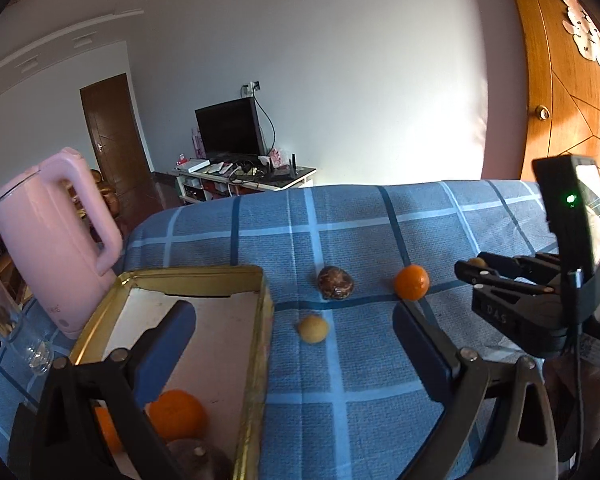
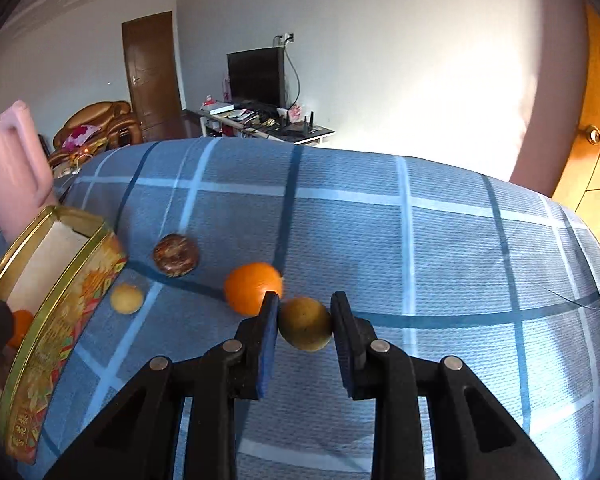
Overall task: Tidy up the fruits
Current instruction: 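Grasp a small yellow fruit with the right tool while the left tool grasps a brown round fruit, then lift the yellow fruit with the right tool while the left tool lifts the brown fruit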
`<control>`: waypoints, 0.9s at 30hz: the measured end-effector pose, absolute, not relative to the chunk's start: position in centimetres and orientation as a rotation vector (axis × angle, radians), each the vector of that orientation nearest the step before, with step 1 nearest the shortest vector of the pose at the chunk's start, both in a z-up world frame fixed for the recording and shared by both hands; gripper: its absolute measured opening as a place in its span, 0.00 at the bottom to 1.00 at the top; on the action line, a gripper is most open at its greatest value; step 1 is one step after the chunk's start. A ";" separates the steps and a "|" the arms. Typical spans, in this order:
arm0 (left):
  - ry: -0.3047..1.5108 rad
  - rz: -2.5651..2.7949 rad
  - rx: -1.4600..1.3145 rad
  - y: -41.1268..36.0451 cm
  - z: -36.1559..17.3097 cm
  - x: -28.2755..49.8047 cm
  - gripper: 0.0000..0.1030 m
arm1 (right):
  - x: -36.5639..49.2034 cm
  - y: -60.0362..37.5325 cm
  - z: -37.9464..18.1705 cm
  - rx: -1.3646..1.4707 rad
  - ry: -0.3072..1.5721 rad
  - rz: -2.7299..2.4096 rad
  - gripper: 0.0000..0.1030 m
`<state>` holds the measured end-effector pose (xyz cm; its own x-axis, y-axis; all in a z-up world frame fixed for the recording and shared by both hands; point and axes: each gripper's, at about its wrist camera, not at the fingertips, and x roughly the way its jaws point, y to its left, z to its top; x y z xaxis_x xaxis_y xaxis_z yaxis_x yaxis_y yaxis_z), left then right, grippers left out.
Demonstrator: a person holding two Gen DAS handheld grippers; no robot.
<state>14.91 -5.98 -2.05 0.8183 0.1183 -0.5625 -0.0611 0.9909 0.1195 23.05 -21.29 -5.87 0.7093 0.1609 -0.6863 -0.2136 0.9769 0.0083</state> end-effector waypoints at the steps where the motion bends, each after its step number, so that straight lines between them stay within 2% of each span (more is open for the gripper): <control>1: 0.620 0.102 0.104 -6.4 -2.5 15.9 0.98 | 23.3 -21.8 -5.8 -0.066 0.750 0.196 0.27; 8: 0.703 0.131 0.151 -8.5 -5.3 21.9 0.95 | 25.2 -24.2 -6.0 0.001 0.740 0.166 0.27; 9: 0.719 0.135 0.152 -8.6 -5.7 22.8 0.94 | 25.3 -24.4 -6.2 0.007 0.747 0.163 0.27; 11: 0.751 0.138 0.126 -8.4 -6.3 24.4 0.83 | 25.2 -24.7 -6.4 0.017 0.754 0.167 0.27; 16: 0.794 0.161 0.105 -8.3 -7.6 27.0 0.81 | 24.7 -24.8 -6.3 0.023 0.746 0.184 0.27; 21: 0.870 0.119 0.064 -8.3 -9.2 28.3 0.66 | 24.2 -24.1 -6.2 -0.006 0.734 0.198 0.27; 24: 0.896 0.073 -0.013 -7.5 -9.5 28.7 0.42 | 24.1 -23.9 -6.3 -0.013 0.733 0.201 0.27; 27: 0.890 0.046 -0.047 -6.9 -9.2 28.1 0.40 | 23.8 -23.6 -6.5 -0.030 0.730 0.204 0.27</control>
<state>28.12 -6.93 -9.24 0.6288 0.0209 -0.7773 -0.0598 0.9980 -0.0215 23.79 -23.56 -6.50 0.7264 0.1749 -0.6646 -0.1958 0.9797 0.0438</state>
